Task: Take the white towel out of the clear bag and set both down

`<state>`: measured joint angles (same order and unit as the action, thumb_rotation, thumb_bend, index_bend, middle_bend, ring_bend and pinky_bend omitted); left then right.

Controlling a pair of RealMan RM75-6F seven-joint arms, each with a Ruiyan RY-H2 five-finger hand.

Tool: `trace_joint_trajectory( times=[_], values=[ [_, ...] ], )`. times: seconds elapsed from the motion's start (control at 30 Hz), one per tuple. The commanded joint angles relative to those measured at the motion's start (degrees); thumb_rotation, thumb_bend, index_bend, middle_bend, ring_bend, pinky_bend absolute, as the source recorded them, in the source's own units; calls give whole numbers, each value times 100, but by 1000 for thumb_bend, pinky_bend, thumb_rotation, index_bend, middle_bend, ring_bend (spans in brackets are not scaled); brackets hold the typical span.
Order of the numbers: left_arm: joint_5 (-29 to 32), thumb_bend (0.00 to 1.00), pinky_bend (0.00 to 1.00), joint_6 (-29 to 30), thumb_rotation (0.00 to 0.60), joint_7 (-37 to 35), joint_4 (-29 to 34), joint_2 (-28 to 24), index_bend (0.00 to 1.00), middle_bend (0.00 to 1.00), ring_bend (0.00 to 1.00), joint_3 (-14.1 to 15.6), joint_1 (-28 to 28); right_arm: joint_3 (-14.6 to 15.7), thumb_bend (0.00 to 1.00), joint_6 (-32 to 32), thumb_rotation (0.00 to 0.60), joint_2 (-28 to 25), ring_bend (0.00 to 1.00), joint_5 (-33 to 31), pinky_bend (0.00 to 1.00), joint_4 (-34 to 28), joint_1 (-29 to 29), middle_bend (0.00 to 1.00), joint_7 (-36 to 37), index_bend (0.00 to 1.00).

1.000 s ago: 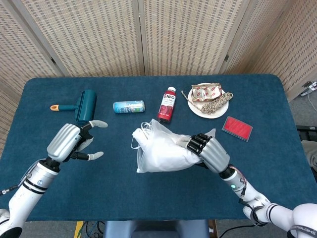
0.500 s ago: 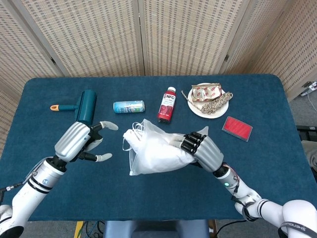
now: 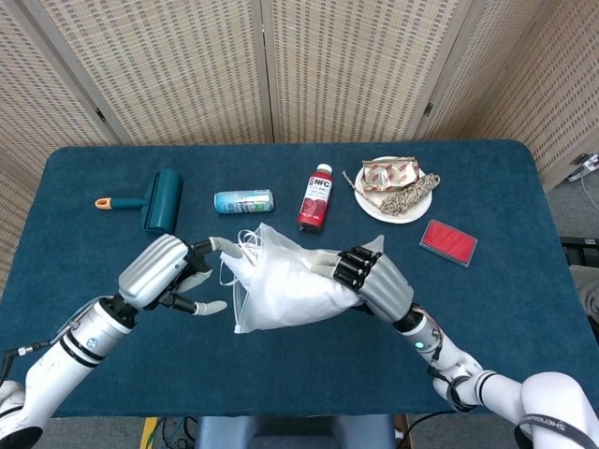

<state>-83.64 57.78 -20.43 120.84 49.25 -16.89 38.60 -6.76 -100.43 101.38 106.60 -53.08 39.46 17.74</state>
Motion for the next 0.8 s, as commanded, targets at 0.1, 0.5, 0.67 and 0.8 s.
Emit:
trace_joint_trajectory(
  times=[0.1, 0.5, 0.67, 0.8],
  values=[
    [72, 39, 975, -78, 600, 117, 20, 39, 330, 962, 866, -11, 100, -9, 685, -7, 600, 24, 491, -29, 630, 20, 41, 536, 15, 482],
    [354, 39, 976, -95, 600, 534, 206, 136, 329, 967, 869, -106, 296, -29, 684, 2, 600, 80, 491, -105, 630, 53, 146, 536, 43, 482],
    [389, 38, 976, -168, 600, 639, 258, 177, 329, 968, 870, -119, 396, -46, 685, 8, 600, 123, 491, -150, 630, 90, 184, 536, 71, 482],
    [472, 35, 976, -216, 600, 747, 258, 235, 325, 968, 871, -132, 478, -50, 684, -16, 600, 151, 491, -166, 630, 108, 204, 536, 92, 482]
  ],
)
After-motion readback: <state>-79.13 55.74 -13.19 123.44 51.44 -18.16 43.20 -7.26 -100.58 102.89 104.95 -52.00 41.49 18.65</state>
